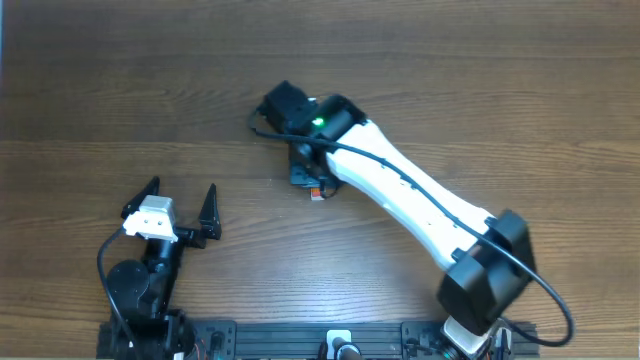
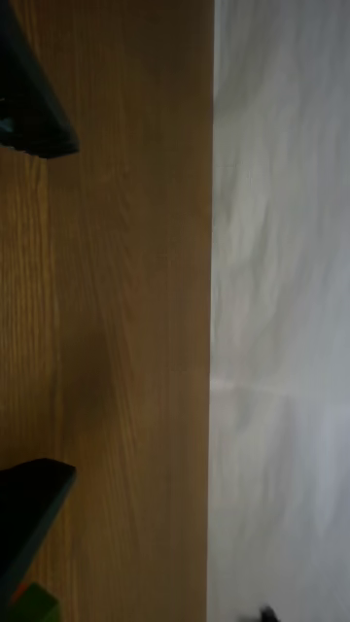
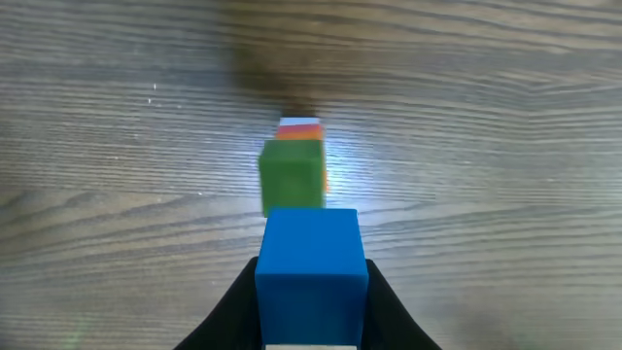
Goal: Stack Cubes
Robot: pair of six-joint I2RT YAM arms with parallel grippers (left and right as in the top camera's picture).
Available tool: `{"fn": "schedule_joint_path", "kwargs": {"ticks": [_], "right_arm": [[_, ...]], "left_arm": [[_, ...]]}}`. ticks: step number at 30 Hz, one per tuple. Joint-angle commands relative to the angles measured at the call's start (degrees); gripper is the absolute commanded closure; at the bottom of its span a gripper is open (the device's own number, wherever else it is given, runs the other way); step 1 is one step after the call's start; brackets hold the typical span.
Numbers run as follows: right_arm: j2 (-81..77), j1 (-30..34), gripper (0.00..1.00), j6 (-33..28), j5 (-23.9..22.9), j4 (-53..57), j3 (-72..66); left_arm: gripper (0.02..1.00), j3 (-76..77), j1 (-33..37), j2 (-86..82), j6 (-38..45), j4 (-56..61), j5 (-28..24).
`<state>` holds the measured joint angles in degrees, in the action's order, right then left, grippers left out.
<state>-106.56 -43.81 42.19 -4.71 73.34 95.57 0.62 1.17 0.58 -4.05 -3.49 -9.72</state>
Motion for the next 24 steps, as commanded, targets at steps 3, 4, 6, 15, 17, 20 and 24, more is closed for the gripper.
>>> {"fn": "schedule_joint_path", "kwargs": {"ticks": [3,4,6,15,17,20,24], "right_arm": [[-2.9,-0.4,0.989,0.2,-0.7,0.0,2.0],[-2.9,-0.4,0.989,0.2,-0.8,-0.5,2.0],[-3.0,-0.4,0.989,0.2,-1.0,-1.2,2.0],[-4.0,0.5,0.989,0.2,-1.2,-2.6,2.0],[-4.3,0.7,0.989,0.2,-1.2,-2.6,2.0],[-5.0,1.1,0.989,0.2,-1.2,-2.7,2.0],[-5.2,1.1,0.989,0.2,-1.2,-3.4,2.0]], "left_arm": [[0.018,-0.3,0.3,-0.3,0.8,0.0,-0.7],[0.018,-0.3,0.3,-0.3,0.8,0.0,-0.7],[0.018,-0.3,0.3,-0.3,0.8,0.0,-0.7],[0.018,-0.3,0.3,-0.3,0.8,0.0,-0.7],[0.018,-0.3,0.3,-0.3,0.8,0.0,-0.7],[0.018,-0.3,0.3,-0.3,0.8,0.0,-0.7],[0.018,-0.3,0.3,-0.3,0.8,0.0,-0.7]]}}
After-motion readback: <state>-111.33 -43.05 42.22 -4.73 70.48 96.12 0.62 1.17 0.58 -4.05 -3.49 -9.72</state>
